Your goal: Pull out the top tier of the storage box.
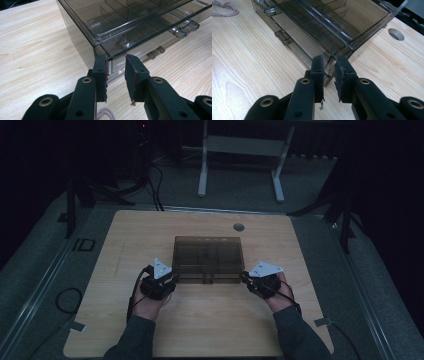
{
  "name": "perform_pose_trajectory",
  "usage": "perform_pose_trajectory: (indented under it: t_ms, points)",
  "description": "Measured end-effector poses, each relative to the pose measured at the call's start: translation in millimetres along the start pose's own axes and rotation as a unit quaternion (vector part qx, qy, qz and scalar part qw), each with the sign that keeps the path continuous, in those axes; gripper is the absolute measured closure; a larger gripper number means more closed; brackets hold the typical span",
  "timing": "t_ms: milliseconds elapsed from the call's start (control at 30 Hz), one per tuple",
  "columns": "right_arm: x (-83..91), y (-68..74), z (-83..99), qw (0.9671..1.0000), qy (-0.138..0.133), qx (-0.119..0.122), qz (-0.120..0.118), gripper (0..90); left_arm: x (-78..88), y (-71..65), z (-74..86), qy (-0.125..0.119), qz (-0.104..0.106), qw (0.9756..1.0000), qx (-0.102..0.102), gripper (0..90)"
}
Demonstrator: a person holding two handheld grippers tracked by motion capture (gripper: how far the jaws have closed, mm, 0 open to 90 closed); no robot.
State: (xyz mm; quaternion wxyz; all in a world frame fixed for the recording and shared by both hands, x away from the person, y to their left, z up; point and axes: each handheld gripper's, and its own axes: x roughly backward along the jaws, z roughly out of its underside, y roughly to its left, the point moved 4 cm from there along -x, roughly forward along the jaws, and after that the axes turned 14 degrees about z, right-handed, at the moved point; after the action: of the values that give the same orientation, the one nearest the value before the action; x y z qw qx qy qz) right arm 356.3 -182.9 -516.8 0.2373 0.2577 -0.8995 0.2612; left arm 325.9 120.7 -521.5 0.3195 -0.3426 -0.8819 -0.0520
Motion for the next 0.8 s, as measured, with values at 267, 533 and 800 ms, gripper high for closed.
perform_pose_trajectory:
  t_ms: [267, 533, 800]
  points:
    - [1.3, 0.9, 1.4, 1.0, -0.004, -0.005, -0.002, 78.1, 1.5, -1.9, 0.9, 0.002, 0.0, 1.0, 0.001, 71.7]
    - [3.5, 2.1, 2.9, 1.0, -0.006, -0.007, -0.002, 78.3, 3.2, -3.8, 2.0, 0.003, 0.002, 1.0, 0.001, 71.7]
    - [6.5, 3.0, 3.3, 1.0, -0.006, -0.006, -0.003, 78.4, 4.9, -6.0, 3.9, 0.001, 0.003, 1.0, 0.002, 71.8]
